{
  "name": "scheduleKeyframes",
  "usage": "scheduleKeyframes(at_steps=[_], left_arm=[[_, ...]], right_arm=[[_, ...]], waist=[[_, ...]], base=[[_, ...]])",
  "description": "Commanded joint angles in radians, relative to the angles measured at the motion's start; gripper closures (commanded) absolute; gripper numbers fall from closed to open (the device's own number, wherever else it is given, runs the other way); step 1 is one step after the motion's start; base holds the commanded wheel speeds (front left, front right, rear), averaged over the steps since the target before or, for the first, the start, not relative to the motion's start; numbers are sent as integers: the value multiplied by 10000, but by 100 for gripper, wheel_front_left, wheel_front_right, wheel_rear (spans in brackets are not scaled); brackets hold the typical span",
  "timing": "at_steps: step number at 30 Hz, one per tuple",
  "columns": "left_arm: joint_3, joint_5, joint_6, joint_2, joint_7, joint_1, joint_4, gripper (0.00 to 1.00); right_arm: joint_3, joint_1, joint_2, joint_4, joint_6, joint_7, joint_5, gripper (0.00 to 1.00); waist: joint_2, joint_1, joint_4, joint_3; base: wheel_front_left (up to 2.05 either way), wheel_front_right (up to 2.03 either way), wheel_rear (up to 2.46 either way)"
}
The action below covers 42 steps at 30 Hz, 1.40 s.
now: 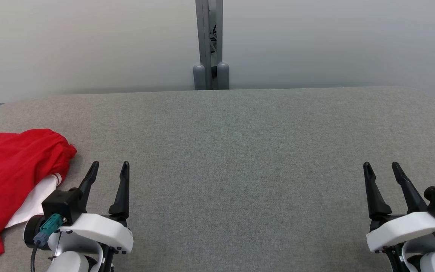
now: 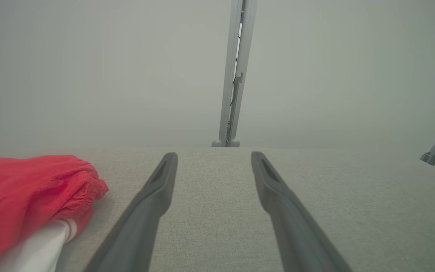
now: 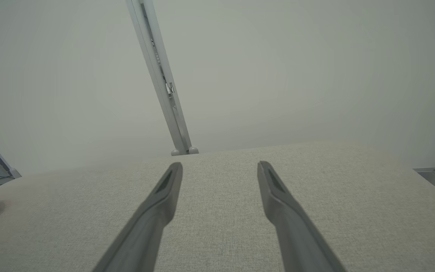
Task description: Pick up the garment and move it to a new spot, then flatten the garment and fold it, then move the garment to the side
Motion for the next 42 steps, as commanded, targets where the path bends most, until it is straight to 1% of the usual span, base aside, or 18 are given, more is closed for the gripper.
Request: scheduleKeyframes(at_steps=[1, 22, 37, 42], left_arm=[[22, 228, 80, 73, -3, -252, 23, 0], [-179, 1459, 489, 141, 45, -440, 565, 0], [-224, 1996, 662, 172, 251, -719, 882, 0], [-230, 1894, 704, 159, 243, -650, 894, 0]], right_arm=[[28, -169, -57, -24, 21, -144, -253, 0], [-52, -127, 152, 453, 23, -472, -1282, 0], [-2, -206, 205, 654, 23, -800, -1743, 0], [-26, -223, 213, 737, 24, -840, -1673, 0]], waist=[[0, 0, -6, 0], [0, 0, -20, -111], [0, 0, -6, -104], [0, 0, -24, -65]], base=[[0, 0, 0], [0, 0, 0], [0, 0, 0], [0, 0, 0]])
